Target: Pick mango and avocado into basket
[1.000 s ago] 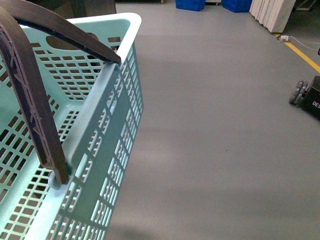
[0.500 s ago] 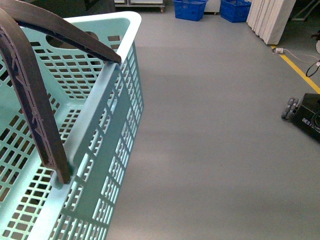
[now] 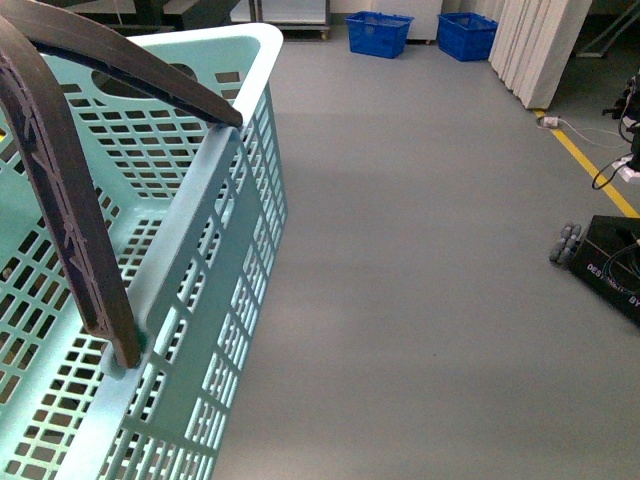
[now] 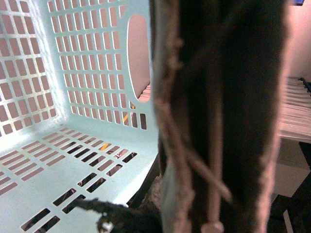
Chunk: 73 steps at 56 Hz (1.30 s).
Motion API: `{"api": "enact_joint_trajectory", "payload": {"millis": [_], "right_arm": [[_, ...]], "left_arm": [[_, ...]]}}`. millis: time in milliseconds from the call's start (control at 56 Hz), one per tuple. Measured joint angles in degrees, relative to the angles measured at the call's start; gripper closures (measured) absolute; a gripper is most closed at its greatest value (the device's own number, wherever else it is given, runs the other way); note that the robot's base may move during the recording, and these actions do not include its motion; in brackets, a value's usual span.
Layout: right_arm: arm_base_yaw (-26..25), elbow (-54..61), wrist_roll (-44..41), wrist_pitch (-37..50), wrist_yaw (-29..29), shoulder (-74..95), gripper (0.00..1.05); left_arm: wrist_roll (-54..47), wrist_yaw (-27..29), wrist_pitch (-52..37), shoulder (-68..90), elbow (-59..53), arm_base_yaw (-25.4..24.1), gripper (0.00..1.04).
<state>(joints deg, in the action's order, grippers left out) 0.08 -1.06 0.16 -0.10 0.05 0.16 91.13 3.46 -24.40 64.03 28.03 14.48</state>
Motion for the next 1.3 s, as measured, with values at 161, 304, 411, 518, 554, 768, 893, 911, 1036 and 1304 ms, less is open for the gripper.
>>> {"api": "enact_joint_trajectory", "payload": {"millis": [161,304,411,518,554,768,893,911,1036,1304], "right_arm": [[0.0,0.0,0.02,0.0,0.02,0.0,0.09],[0.0,0.0,-0.02,0.0,0.02,0.0,0.09],[0.0,0.0,0.0,0.0,0.02,0.0,0.09],[0.0,0.0,0.0,0.02,0.02,0.0,0.09],[0.0,0.0,0.0,0.02,0.02,0.0,0.09],[0.0,0.0,0.0,0.02,0.0,0.0,0.09],[0.0,0.0,0.0,0.02,0.07,0.0,0.09],[0.0,0.0,0.0,0.02,0.11,0.0,0.09],[0.0,0.0,0.0,0.02,0.2,0.0,0.09],[0.0,0.0,0.0,0.02,0.15,0.02,0.09]], "left_arm": [[0.0,-0.02,0.0,0.0,0.0,0.0,1.0],[0.02,-0.02,0.0,0.0,0.0,0.0,1.0],[0.0,-0.02,0.0,0.0,0.0,0.0,1.0],[-0.02,-0.02,0.0,0.0,0.0,0.0,1.0],[0.0,0.0,0.0,0.0,0.0,0.0,1.0],[0.0,-0.02,0.0,0.0,0.0,0.0,1.0],[0.07,-0.02,0.0,0.0,0.0,0.0,1.0],[0.07,-0.02,0.0,0.0,0.0,0.04,1.0],[0.24,-0.85,0.0,0.02,0.0,0.48,1.0],[0.17,0.28,0.0,0.02,-0.02,0.31,1.0]]}}
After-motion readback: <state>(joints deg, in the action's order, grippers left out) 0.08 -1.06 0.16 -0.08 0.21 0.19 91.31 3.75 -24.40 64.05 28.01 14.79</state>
